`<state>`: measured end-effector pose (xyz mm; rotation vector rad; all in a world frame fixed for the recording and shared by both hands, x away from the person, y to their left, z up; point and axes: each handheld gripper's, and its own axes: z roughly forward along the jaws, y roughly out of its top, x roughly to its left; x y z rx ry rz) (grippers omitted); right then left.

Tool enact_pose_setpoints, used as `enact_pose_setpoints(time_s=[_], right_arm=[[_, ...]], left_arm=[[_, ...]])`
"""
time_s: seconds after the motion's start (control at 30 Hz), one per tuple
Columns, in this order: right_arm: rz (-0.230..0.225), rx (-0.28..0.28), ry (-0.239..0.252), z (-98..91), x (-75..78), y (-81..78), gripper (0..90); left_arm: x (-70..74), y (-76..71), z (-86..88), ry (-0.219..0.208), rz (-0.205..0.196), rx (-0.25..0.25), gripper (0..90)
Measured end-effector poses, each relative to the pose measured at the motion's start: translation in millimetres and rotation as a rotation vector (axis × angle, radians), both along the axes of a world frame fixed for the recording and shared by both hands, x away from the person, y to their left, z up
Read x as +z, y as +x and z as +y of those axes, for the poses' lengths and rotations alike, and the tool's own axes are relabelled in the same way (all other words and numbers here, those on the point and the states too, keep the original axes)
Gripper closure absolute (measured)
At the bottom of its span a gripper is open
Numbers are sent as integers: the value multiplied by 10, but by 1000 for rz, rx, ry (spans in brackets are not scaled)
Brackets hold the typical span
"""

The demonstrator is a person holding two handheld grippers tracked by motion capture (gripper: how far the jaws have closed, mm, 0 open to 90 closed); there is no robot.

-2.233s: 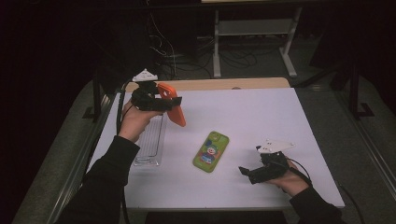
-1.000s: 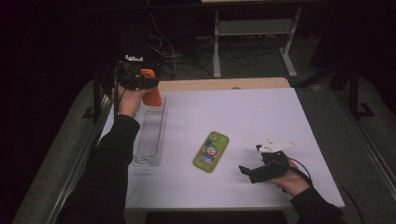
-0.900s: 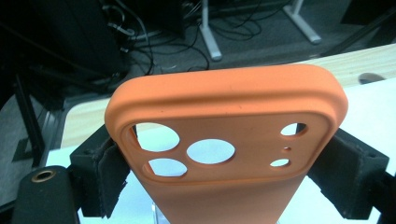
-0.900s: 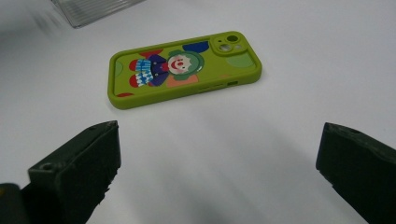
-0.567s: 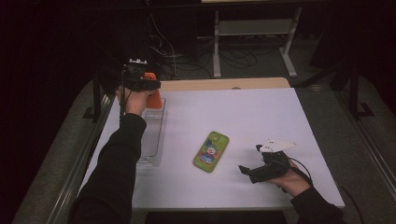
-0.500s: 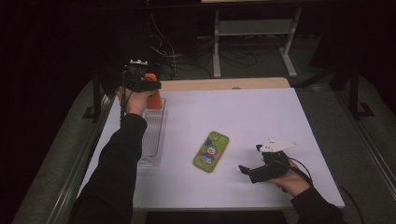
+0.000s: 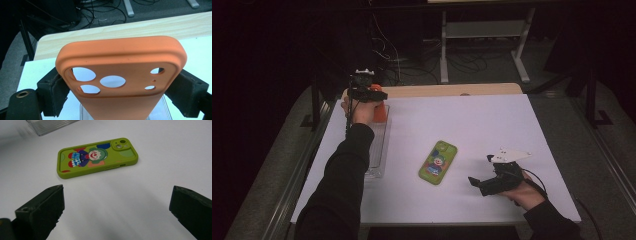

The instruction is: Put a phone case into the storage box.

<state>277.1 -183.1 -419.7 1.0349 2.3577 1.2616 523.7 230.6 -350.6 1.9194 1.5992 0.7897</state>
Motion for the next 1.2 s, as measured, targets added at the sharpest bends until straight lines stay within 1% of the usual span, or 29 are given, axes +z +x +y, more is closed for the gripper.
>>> enact_pose_setpoints(time_s=[0.07,0.1,0.17,0.27,0.3,0.37,0.47,0.57,0.63,0.77,0.87,0.93,1.0,1.03,1.07,1.1,1.13,1.2], right_arm=[[-3,1,1,-1,0,1,0],[-3,1,1,-1,1,1,0],[-4,2,2,-2,2,1,0],[-7,3,2,-1,5,1,0],[-7,3,3,-1,5,1,0],[-8,3,3,-1,4,2,0],[-8,4,2,-2,8,-1,0],[-8,5,2,-3,9,-1,0],[-9,5,2,-4,8,-1,0],[-8,6,2,-1,2,2,0],[-5,5,1,-1,0,0,0],[0,3,0,-2,-3,-2,0],[-1,4,-4,-2,-7,0,0],[-2,4,-4,-2,-7,1,0],[-1,4,-3,-2,-7,1,0],[-2,4,-4,-2,-8,2,0],[-1,3,-4,-3,-8,2,0],[-2,3,-3,-7,-7,2,0]], left_arm=[[-23,6,-8,2,8,-1,138],[-39,9,-18,3,2,6,138],[-60,15,-23,10,11,6,138],[-78,17,-31,9,-1,18,137],[-77,19,-35,16,2,18,137],[-84,22,-45,14,-2,22,135],[-98,34,-50,16,-14,23,128],[-108,45,-56,21,-15,20,115],[-116,54,-51,24,-7,17,90],[-142,74,-34,7,3,17,12],[-148,77,-6,-3,10,21,0],[-127,65,15,-9,14,6,0],[-103,55,33,-6,4,-6,0],[-86,45,45,-17,-6,-13,0],[-61,33,67,-17,0,-26,0],[-51,26,79,-32,-4,-29,0],[-29,11,96,-62,-1,-44,0],[19,-25,118,-64,4,-73,0]])
